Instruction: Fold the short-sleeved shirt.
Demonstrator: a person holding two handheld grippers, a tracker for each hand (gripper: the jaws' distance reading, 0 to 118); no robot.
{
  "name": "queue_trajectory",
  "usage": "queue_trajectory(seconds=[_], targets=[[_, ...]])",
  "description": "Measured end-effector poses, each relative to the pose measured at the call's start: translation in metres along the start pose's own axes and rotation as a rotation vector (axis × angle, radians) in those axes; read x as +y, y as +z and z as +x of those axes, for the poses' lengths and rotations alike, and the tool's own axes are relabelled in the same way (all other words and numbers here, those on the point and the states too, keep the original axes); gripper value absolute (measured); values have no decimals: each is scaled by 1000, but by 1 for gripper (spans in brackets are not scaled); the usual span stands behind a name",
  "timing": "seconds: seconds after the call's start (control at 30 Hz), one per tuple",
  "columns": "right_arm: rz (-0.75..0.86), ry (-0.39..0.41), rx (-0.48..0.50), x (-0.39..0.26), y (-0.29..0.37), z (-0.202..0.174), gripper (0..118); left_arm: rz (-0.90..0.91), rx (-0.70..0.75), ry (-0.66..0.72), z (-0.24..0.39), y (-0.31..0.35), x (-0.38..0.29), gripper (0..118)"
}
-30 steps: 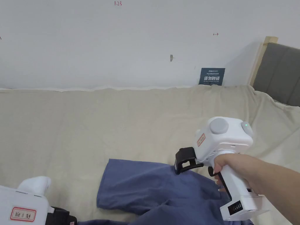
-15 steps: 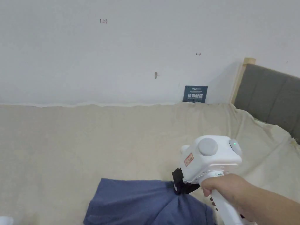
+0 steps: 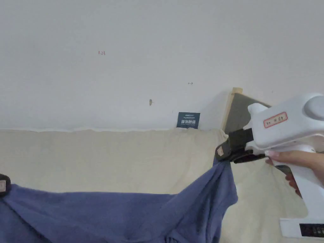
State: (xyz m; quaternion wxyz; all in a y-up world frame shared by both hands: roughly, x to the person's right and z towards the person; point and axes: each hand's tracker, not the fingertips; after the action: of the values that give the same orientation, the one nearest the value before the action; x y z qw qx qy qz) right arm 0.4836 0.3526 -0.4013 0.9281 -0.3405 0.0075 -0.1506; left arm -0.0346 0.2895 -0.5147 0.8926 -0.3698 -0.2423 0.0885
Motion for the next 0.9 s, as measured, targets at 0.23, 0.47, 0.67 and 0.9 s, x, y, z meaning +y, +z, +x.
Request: queue_trajectory(seconds=[0.23, 0.47, 0.67, 0.9], targets=[[187, -23, 34, 44, 112, -43, 3, 209, 55, -96, 21, 98, 74, 5], [288, 20, -30, 105, 131, -73, 3, 359, 159, -87, 23, 143, 152, 5], [329, 1, -95, 166, 94, -77, 3, 409, 233, -69, 14, 135, 208, 5], [431, -52, -108, 209, 37, -89, 3, 465, 271, 14, -9, 91, 262, 5]])
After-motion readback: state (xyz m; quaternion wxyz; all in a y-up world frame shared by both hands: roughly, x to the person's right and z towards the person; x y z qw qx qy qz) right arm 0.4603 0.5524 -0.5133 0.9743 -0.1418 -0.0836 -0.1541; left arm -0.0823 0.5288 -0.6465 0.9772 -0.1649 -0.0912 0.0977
